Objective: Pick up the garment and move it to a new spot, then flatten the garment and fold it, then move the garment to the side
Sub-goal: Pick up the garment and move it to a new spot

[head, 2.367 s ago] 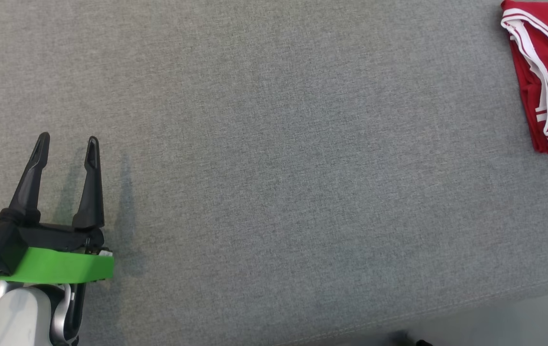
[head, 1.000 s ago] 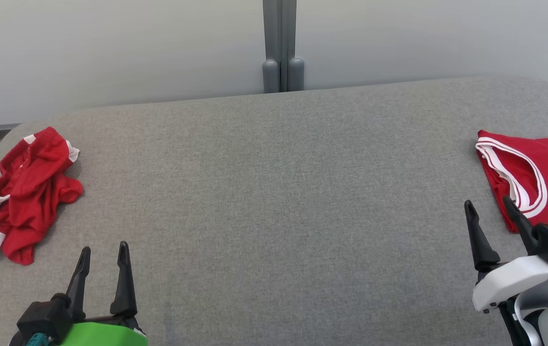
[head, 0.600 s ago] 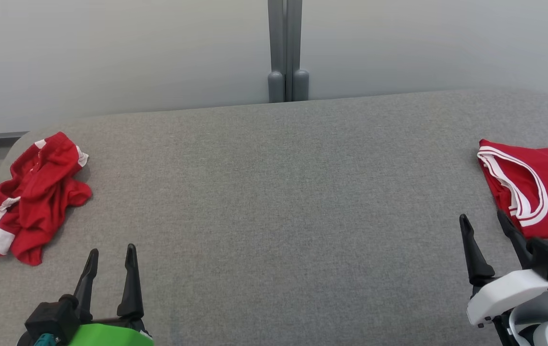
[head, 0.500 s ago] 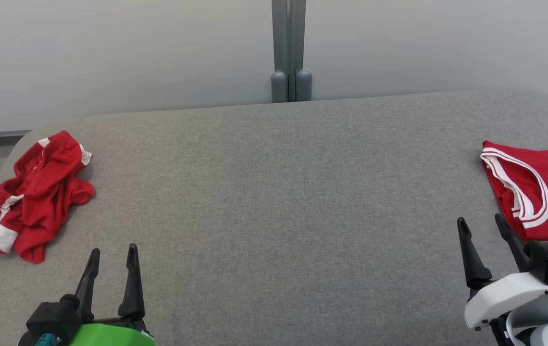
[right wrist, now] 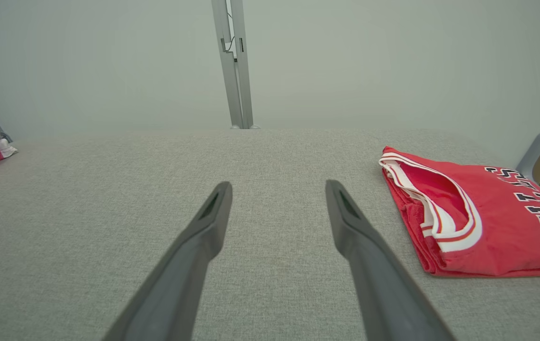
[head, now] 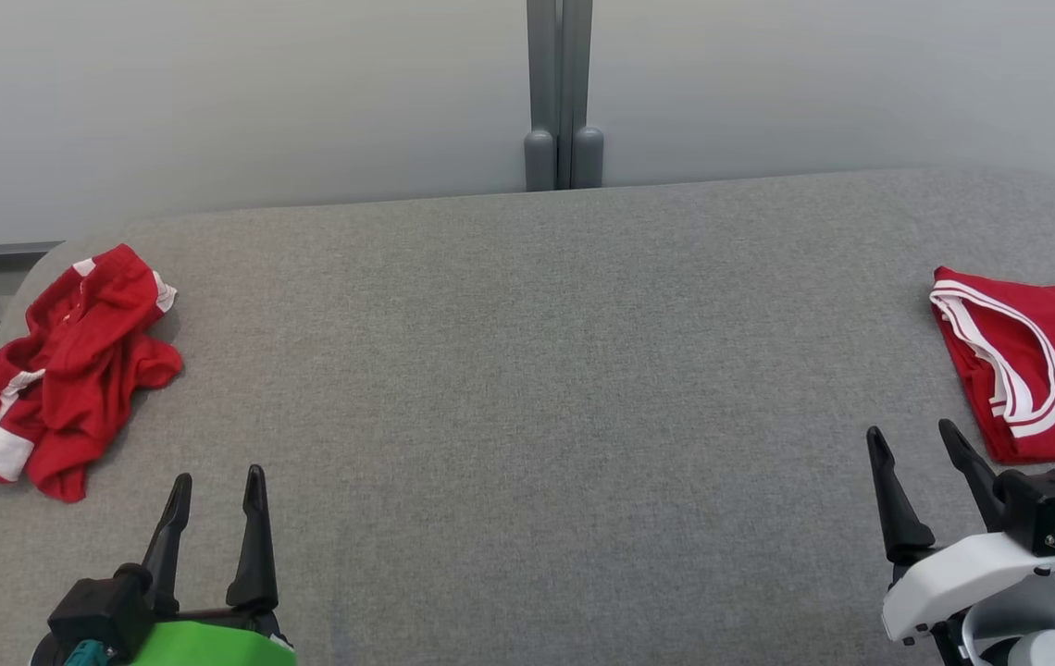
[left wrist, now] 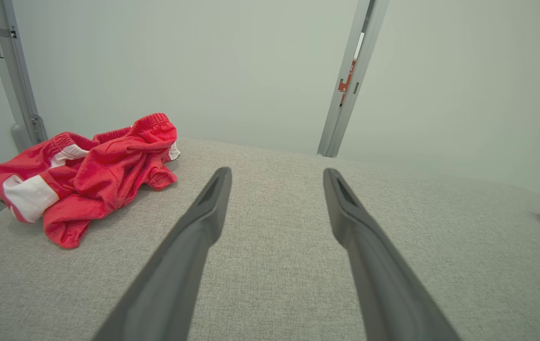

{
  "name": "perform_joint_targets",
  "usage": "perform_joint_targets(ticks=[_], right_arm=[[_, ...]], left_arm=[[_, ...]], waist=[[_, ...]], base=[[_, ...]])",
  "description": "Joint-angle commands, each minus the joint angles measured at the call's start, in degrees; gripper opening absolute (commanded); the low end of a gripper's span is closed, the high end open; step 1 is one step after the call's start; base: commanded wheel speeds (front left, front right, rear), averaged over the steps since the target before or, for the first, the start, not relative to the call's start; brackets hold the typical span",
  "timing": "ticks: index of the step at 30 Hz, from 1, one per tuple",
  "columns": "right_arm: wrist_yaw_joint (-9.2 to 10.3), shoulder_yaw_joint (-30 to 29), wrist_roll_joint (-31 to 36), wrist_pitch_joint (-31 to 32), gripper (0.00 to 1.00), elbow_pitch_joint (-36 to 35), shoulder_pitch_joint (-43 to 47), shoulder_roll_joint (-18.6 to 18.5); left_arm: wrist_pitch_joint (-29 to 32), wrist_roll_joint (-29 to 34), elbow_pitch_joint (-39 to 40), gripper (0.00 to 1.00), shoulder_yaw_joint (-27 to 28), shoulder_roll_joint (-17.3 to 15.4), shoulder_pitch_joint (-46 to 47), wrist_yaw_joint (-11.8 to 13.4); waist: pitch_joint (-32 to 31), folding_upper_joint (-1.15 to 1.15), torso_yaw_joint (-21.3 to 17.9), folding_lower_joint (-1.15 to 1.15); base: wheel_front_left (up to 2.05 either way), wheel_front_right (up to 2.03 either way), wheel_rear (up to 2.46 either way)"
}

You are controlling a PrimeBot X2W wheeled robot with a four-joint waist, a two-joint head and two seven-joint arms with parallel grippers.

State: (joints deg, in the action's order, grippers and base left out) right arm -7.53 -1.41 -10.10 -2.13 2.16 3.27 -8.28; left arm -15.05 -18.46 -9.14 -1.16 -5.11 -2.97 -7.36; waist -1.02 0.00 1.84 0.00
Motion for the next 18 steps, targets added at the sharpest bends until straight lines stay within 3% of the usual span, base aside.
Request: perform_joint_targets(ticks=[1, 10, 18], right_arm=[[0.08, 0.0, 0.3, -0.5, 1.00, 0.4, 0.7, 0.0], [0.08, -0.3, -0.2, -1.1, 1.00, 1.9, 0.8, 0.0], [0.08, 0.5, 0.1, -1.6, 1.00, 2.4, 0.7, 0.1]], left_arm=[[-0.1, -0.3, 0.2, 1.00, 0.2, -0.6, -0.3, -0.2], [-0.1, -0.4, -0.8, 1.00, -0.8, -0.9, 0.9, -0.2], [-0.1, -0.2, -1.1, 1.00, -0.9, -1.2, 0.8, -0.2]], waist=[[0.1, 0.00, 0.1, 0.00], [0.2, 0.00, 3.1, 0.00], [-0.3, 0.00, 10.1, 0.00]], base=[[0.00, 0.00, 0.00], [0.00, 0.00, 0.00], [0.00, 0.00, 0.00]])
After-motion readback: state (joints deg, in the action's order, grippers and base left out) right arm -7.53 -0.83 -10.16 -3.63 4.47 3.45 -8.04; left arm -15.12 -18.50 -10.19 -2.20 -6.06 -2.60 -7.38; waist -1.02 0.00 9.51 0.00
